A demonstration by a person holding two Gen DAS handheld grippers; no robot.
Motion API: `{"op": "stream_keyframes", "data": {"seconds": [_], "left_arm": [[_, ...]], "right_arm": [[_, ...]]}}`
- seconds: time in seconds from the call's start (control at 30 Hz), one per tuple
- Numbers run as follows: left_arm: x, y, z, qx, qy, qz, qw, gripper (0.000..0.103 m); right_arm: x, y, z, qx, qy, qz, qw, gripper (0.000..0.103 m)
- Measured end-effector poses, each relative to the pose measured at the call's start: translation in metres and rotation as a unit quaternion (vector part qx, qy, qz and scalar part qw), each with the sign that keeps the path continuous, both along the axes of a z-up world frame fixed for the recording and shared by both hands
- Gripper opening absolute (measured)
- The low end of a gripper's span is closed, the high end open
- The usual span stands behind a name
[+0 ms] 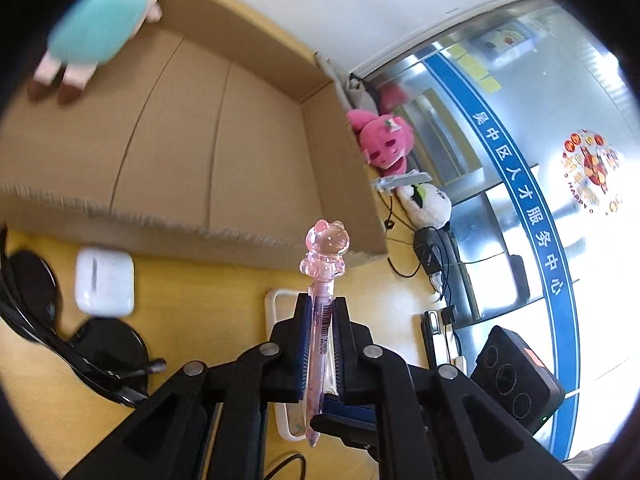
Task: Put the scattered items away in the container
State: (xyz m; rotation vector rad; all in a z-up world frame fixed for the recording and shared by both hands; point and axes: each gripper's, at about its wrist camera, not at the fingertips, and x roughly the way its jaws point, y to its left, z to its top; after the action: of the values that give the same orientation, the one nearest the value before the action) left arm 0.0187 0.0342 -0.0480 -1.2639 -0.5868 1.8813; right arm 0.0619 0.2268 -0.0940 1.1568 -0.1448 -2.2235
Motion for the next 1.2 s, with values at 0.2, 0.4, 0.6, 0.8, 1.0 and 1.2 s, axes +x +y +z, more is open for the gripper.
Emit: {"op": "stream_keyframes", "data": {"seconds": [0.2, 0.4, 0.6, 0.8, 1.0, 1.2], "left_arm": [[-0.025, -0.001, 0.055, -0.018, 0.072, -0.007, 0.9972, 0.009], [-0.065, -0.005, 0.103, -0.034, 0.126, -0.007, 0.9915, 0.009], [-0.12, -0.003, 0.123, -0.046, 0.136, -0.001, 0.9897, 0.009], [-0.187, 0.0, 0.117, -0.059, 0.118, 0.01, 0.9912, 0.009], [-0.258, 0.008, 0.082, -0.088, 0.068, 0.012, 0.9937, 0.009], [-0.307, 0.022, 0.03, -0.115, 0.013, 0.012, 0.9932, 0.009]], "right_arm": [[-0.019, -0.01, 0.037, -0.012, 0.056, -0.001, 0.998, 0.011], [-0.066, -0.016, 0.075, -0.029, 0.093, -0.006, 0.995, 0.011], [-0.131, -0.023, 0.096, -0.05, 0.084, -0.01, 0.995, 0.011], [-0.2, -0.03, 0.1, -0.062, 0.051, -0.015, 0.997, 0.01], [-0.268, -0.041, 0.077, -0.067, -0.005, -0.029, 0.997, 0.01], [-0.317, -0.039, 0.037, -0.063, -0.072, -0.047, 0.994, 0.01]]}}
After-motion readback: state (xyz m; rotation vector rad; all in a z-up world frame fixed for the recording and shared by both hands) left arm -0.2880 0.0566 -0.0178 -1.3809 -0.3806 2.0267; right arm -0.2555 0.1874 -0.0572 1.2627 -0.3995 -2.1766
